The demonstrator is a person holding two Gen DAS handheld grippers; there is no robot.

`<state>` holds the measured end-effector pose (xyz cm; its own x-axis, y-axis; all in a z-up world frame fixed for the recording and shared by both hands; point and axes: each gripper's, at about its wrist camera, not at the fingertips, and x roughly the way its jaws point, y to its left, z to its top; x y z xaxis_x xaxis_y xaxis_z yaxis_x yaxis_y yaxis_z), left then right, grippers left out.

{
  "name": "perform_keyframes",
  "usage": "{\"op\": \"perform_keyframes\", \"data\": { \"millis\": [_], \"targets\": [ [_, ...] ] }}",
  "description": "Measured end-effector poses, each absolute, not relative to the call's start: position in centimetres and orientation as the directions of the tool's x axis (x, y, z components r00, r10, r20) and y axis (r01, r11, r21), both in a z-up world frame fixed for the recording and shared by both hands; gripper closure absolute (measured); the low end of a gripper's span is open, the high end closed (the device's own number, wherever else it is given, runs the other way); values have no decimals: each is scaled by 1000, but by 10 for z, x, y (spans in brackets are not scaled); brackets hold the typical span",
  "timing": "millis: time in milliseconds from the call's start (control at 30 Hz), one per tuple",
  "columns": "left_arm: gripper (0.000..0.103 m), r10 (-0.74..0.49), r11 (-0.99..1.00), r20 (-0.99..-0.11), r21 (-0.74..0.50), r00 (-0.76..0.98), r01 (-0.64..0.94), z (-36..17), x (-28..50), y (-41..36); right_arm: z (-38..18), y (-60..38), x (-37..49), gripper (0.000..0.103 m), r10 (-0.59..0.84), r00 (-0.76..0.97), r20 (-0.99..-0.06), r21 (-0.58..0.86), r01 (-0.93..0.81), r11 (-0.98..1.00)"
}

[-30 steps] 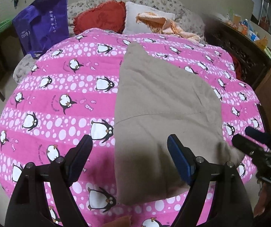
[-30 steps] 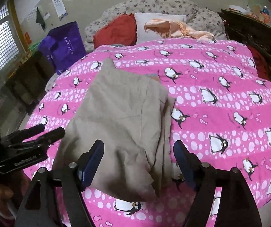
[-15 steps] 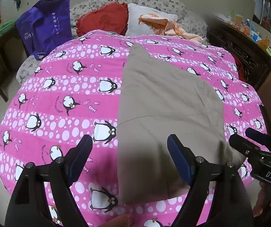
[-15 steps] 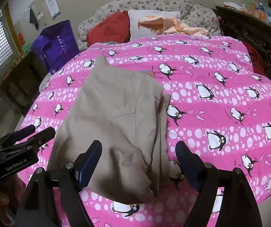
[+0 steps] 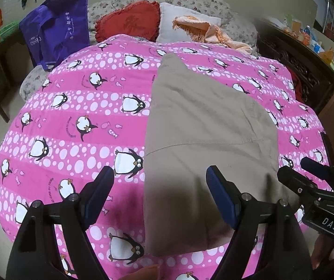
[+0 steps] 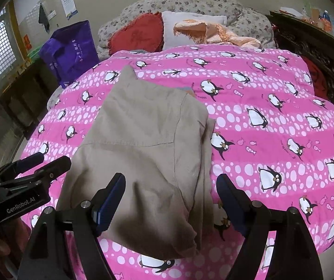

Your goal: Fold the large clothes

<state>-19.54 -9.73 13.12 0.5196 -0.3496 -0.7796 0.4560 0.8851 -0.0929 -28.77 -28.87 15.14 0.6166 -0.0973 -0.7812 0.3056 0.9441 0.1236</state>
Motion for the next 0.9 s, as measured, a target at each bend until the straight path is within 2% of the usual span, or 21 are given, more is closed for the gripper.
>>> {"op": "perform_keyframes", "data": {
  "millis": [900],
  "targets": [
    [22,-339,885,-776,-72,532,460,137,-184,-101,156,-293,-274,19,-102,597,-796,135,340,931]
  ]
}}
